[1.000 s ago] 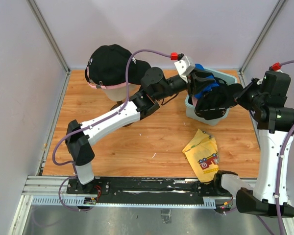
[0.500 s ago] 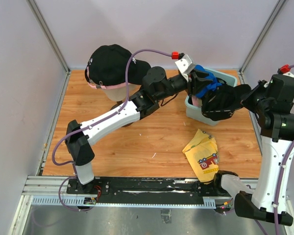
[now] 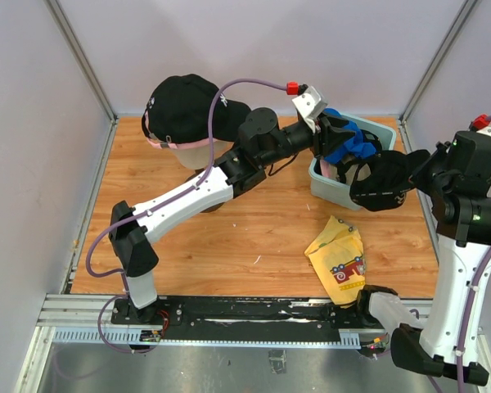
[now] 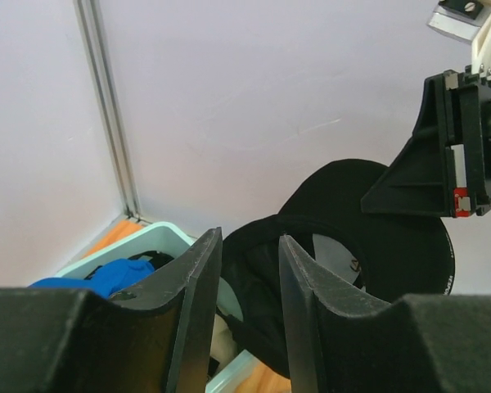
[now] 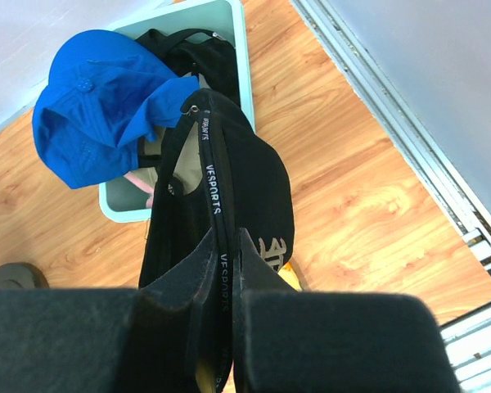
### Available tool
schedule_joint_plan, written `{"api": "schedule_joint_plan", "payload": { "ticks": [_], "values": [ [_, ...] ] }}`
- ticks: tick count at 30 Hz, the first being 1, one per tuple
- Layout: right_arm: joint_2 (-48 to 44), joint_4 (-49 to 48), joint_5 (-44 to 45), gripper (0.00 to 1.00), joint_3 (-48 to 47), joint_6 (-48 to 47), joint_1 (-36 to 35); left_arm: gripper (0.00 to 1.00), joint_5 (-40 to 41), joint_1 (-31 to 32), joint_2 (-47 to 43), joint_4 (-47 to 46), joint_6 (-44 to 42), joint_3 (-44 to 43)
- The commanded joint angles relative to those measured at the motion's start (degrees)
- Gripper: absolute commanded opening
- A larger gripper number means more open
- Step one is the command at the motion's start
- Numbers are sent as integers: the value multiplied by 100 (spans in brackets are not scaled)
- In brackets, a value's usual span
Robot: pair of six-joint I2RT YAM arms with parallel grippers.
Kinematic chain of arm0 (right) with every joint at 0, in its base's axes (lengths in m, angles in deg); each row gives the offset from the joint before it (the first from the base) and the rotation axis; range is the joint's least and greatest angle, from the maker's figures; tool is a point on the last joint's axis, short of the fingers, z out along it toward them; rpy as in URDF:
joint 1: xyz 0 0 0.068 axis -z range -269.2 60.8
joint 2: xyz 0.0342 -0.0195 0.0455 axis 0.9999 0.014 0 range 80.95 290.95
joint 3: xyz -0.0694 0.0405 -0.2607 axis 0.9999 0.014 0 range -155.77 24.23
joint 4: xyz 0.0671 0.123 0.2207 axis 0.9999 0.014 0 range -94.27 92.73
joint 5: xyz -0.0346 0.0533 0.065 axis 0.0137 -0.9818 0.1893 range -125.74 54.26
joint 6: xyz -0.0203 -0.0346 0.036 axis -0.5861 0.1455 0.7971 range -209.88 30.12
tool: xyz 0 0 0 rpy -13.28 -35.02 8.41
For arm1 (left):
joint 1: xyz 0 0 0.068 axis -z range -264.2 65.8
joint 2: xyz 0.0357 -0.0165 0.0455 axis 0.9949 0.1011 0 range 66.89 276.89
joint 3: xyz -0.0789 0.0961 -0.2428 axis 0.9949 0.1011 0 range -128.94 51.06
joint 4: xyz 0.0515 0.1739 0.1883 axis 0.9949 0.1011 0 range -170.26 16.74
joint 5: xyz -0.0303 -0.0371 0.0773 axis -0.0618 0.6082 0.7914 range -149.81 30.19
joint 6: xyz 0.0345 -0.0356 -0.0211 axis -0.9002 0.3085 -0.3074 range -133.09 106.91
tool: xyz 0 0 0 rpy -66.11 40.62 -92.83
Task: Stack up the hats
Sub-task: Pick up the hat from the bin, then stack the hat on the hat.
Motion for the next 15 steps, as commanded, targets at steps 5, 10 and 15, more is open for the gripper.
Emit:
{"api": "schedule_joint_plan", "payload": {
  "ticks": [5, 10, 15],
  "values": [
    [-267, 68, 500, 0, -433, -217, 163, 39, 138, 13, 67, 307, 212, -314],
    [-403, -139, 487, 1, -742, -410, 158, 39, 314, 10, 96, 682, 467, -698],
    [-476, -440, 71, 1, -1192, -690, 156, 40, 447, -9, 190, 1333, 816, -1415]
  ]
}}
